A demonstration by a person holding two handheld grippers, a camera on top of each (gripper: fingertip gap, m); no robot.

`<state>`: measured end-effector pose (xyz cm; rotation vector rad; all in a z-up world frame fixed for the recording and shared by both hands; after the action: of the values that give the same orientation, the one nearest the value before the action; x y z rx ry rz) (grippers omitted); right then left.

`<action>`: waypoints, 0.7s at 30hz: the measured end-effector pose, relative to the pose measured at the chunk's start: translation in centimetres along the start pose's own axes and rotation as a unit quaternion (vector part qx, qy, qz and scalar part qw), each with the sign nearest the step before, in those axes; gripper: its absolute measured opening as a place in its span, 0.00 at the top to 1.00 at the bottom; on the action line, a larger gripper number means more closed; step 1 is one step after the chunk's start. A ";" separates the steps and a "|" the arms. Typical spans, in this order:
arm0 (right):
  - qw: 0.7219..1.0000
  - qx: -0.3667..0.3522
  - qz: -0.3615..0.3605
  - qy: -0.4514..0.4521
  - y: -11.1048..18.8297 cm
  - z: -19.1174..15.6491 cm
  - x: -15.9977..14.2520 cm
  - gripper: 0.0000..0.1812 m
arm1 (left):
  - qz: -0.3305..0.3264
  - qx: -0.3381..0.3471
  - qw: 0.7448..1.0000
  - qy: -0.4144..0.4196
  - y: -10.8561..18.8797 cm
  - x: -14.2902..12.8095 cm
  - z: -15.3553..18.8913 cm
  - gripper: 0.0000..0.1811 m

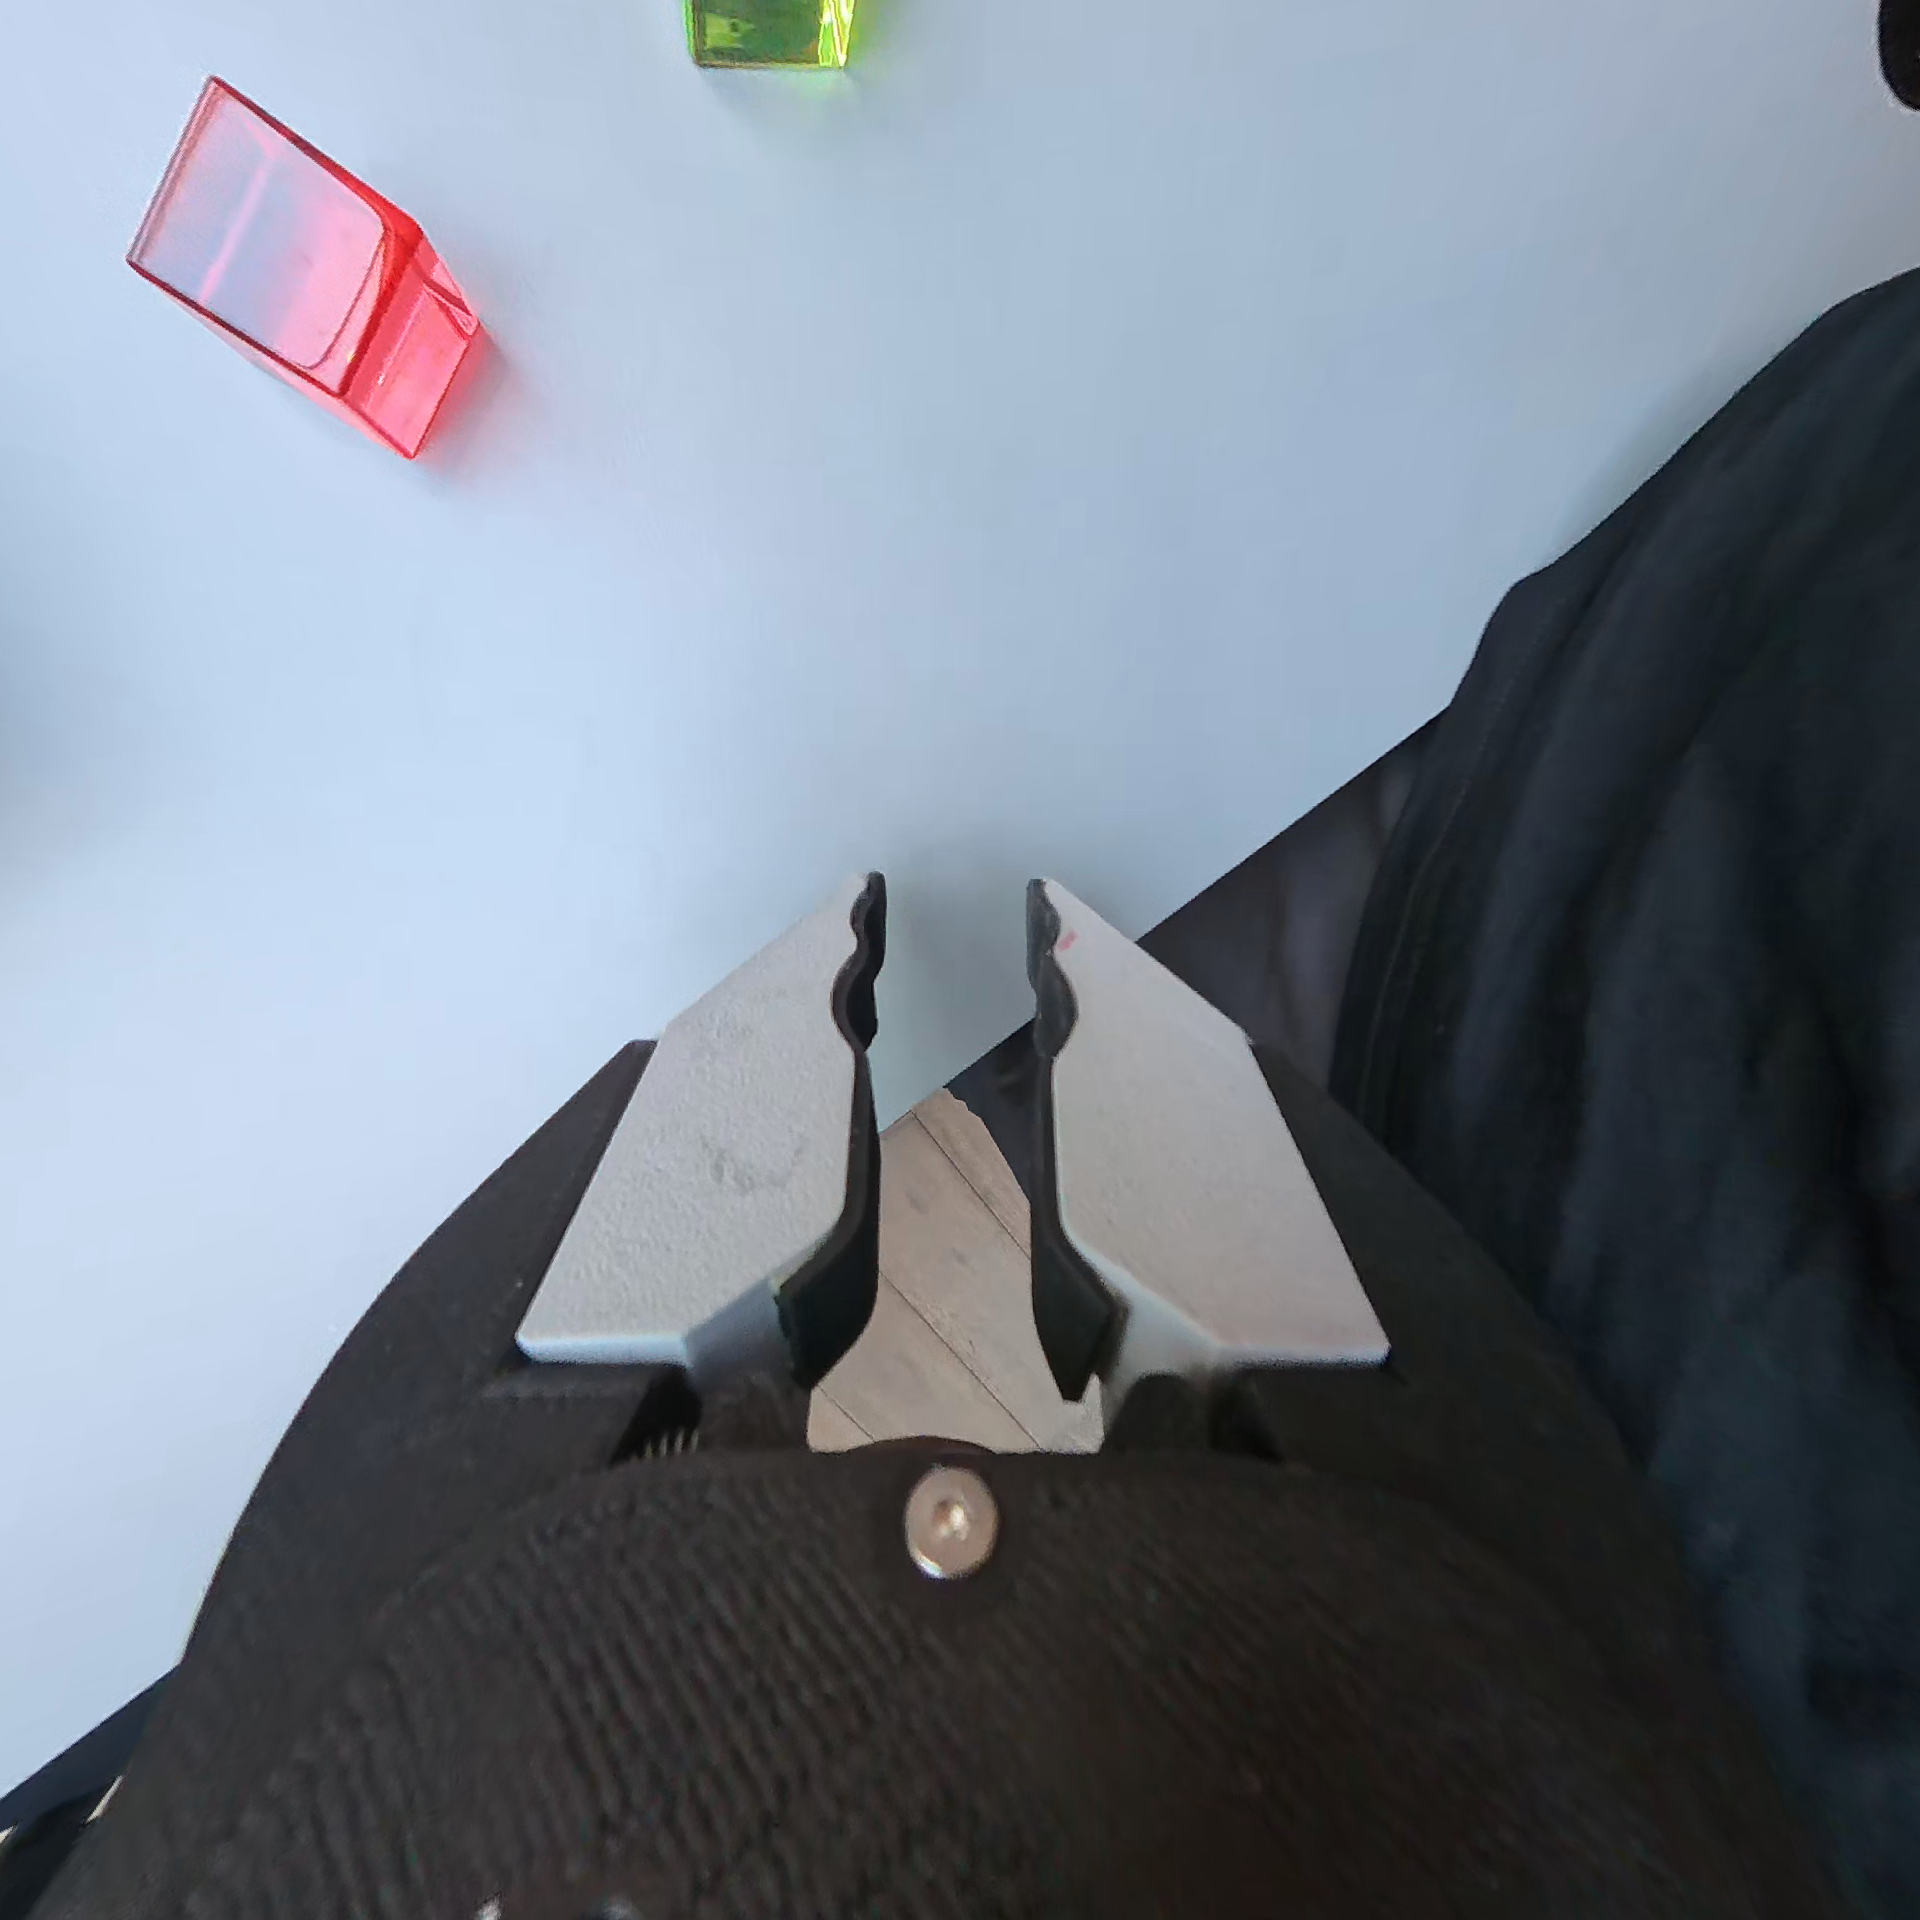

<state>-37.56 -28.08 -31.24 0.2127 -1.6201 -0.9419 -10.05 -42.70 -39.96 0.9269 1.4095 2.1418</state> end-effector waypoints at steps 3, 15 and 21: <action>1.000 0.003 0.012 0.000 -0.4 -0.1 -0.1 0.87 | 0.000 0.003 1.000 -0.001 0.1 0.1 -0.1 0.87; 0.999 -0.003 0.034 0.036 -0.1 -0.2 0.7 0.87 | 0.002 -0.004 1.000 0.001 -0.2 0.2 -0.2 0.87; 0.999 -0.007 0.044 0.030 -0.3 0.1 1.2 0.87 | 0.001 -0.005 1.000 -0.002 -0.2 0.3 -0.3 0.87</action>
<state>-38.09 -28.97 -30.52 0.1577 -1.5549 -0.8719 -10.48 -42.59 -40.12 0.9279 1.3947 2.1462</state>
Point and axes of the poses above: each gripper's, where its closed fingertips meet, y back along the fingers, x out of its top, z = x × y across the jaws, the point moved 1 cm from there along y, back along the fingers
